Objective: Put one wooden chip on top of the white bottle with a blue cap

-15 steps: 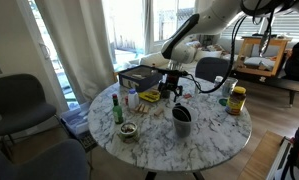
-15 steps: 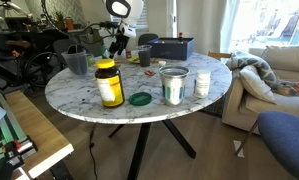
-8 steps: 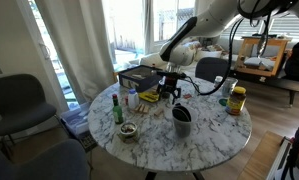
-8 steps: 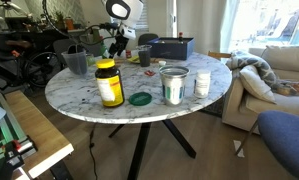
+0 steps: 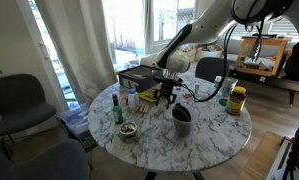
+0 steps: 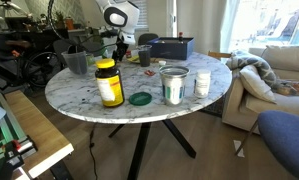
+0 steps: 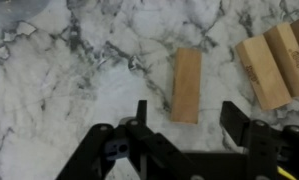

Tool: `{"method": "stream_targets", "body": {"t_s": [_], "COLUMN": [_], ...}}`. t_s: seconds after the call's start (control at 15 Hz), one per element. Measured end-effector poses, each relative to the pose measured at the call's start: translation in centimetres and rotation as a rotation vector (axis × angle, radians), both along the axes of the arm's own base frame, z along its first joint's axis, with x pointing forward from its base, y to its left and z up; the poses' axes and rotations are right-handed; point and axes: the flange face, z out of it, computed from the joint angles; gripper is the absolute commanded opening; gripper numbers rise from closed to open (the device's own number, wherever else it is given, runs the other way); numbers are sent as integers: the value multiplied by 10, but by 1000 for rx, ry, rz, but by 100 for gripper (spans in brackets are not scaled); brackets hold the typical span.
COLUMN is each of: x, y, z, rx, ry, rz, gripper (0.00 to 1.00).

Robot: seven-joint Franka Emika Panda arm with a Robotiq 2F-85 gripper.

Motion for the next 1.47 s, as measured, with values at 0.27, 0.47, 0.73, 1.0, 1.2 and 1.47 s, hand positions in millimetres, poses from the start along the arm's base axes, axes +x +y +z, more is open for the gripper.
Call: {"method": "stream_targets", "body": {"t_s": [0.27,0.47,0.73,1.0,1.2,1.47], "x": [-2,-3,-2,1,-1,-1], "y": [9,13,13,15,19,16], "z": [-8,-12,-12,0,35,99], "rx": [5,4,3,4,31,56], "ry": [-2,-2,-9,-42,-47,-103], "rz": [26,35,40,63,88,87], "gripper": [25,4,7,7,7,29]}}
